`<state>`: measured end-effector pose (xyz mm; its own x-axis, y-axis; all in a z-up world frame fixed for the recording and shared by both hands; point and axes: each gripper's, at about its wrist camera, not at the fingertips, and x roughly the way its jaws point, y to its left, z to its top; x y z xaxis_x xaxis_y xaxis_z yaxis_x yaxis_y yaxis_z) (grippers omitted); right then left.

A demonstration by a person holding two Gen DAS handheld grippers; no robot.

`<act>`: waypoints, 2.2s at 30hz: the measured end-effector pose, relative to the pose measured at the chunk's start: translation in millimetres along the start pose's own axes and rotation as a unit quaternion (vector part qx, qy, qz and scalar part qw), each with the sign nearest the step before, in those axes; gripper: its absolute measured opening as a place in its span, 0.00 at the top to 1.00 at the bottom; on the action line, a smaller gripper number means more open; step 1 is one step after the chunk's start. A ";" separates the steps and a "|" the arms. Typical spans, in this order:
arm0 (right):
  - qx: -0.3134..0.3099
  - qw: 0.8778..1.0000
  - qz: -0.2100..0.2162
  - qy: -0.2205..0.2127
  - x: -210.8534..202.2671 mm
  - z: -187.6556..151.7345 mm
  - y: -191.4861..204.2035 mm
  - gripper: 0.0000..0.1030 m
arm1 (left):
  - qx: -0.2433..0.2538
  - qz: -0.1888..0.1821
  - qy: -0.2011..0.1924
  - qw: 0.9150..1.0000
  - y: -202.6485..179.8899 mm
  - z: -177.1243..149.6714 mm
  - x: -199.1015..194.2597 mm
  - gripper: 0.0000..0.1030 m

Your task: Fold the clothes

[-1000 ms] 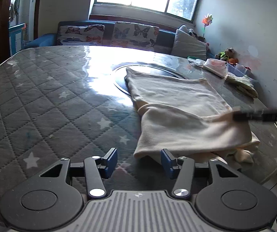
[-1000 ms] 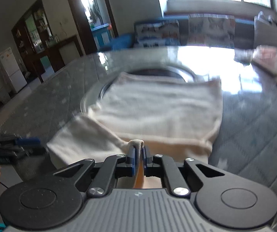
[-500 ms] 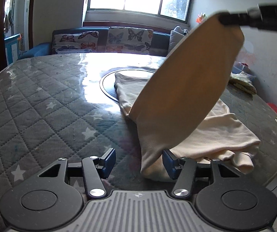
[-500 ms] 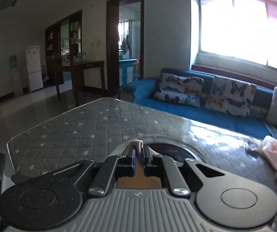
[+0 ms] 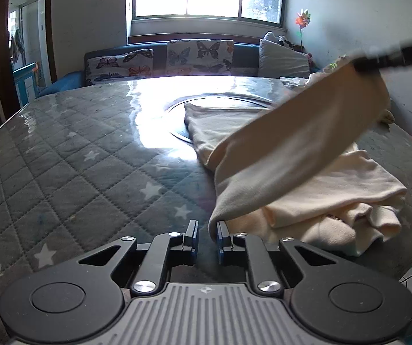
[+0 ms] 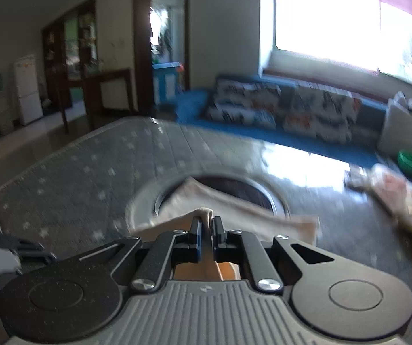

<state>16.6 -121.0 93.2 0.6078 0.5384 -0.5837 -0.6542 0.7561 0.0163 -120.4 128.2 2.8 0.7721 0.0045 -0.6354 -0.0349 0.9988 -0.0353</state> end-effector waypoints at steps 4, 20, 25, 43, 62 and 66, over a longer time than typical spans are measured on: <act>0.040 0.998 -0.016 0.049 23.8 -33.1 -20.2 0.94 | 0.000 -0.001 0.004 1.000 2.8 -2.9 -1.1 0.87; 0.038 0.998 -0.010 0.047 40.3 -62.6 -24.4 0.89 | -0.006 -0.072 -0.006 0.997 7.8 55.6 2.6 0.87; 0.046 0.997 -0.004 0.057 54.8 -70.8 -23.3 0.89 | 0.004 -0.086 0.010 0.996 -7.0 74.4 43.6 0.87; 0.037 0.998 0.004 0.059 63.1 -78.9 -26.0 0.89 | 0.012 -0.072 0.030 0.997 -12.2 76.9 76.6 0.83; 0.027 0.997 -0.001 0.069 46.0 -95.9 -30.7 0.85 | 0.144 -0.150 0.013 0.978 -46.5 36.2 -14.2 0.57; 0.022 0.997 0.005 0.070 39.9 -97.8 -26.0 0.80 | 0.156 -0.164 0.015 0.974 -55.7 28.4 -19.5 0.54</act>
<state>13.8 -155.6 -9.9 0.5306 0.4900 -0.6916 -0.6372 0.7686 0.0557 -115.5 73.9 39.0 0.6897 -0.3142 -0.6523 0.4092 0.9124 -0.0068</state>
